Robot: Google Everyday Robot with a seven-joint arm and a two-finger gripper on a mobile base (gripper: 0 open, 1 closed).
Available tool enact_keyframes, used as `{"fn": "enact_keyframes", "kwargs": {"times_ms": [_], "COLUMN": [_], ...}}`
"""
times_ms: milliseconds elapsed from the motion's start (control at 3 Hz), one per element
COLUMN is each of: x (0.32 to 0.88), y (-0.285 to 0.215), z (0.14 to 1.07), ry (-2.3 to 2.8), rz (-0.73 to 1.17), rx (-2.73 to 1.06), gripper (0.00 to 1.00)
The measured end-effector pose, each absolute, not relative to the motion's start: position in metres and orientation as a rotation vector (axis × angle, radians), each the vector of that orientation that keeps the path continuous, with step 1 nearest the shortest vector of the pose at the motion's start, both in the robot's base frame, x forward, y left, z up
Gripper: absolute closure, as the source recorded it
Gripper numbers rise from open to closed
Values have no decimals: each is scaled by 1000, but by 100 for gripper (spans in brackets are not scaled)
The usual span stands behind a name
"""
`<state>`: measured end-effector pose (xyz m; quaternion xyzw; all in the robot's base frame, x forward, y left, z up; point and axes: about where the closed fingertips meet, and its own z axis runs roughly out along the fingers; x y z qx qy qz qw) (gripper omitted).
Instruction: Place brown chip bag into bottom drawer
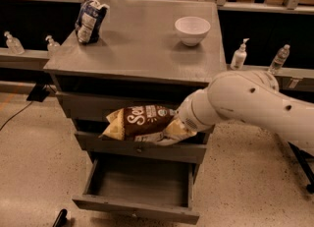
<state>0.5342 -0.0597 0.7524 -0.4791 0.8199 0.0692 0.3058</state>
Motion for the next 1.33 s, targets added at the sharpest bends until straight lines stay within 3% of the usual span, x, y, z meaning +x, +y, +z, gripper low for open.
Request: {"fn": "enact_keyframes", "kwargs": {"times_ms": [667, 1333], "x": [474, 466], "y": [-22, -12], "z": [656, 648], "ry": [2389, 2411], "rz": [627, 692], "rx": [-986, -1032], "gripper": [100, 100]}}
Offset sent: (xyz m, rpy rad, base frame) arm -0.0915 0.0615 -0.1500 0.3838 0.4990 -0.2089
